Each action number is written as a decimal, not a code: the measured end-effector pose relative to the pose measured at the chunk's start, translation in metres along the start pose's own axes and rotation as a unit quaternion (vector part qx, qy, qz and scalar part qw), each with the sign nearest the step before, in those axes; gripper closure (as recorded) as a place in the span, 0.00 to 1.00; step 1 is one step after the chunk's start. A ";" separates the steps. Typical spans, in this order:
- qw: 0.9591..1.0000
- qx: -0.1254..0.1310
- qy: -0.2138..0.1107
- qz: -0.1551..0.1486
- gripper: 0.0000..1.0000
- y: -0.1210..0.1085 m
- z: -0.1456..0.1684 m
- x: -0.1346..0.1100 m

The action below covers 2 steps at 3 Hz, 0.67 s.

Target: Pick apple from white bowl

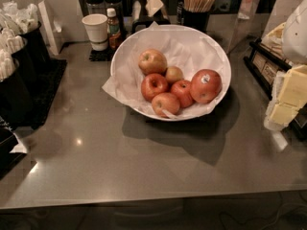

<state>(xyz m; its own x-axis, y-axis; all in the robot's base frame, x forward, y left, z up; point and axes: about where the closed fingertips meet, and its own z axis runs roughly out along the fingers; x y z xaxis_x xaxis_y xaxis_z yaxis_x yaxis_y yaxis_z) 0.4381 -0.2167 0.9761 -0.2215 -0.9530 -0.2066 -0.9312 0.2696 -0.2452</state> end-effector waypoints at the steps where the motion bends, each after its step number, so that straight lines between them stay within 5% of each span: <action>1: 1.000 0.000 0.000 0.000 0.00 0.000 0.000 0.000; 2: 1.000 -0.004 -0.017 -0.002 0.00 -0.006 0.004 -0.008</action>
Offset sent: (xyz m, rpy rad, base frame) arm 0.0171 0.0124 -0.0065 0.0724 0.0187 0.0309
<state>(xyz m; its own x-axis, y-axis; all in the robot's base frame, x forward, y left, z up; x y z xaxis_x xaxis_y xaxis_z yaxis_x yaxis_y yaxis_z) 0.4461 -0.2104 0.9755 -0.2085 -0.9488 -0.2374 -0.9342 0.2650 -0.2387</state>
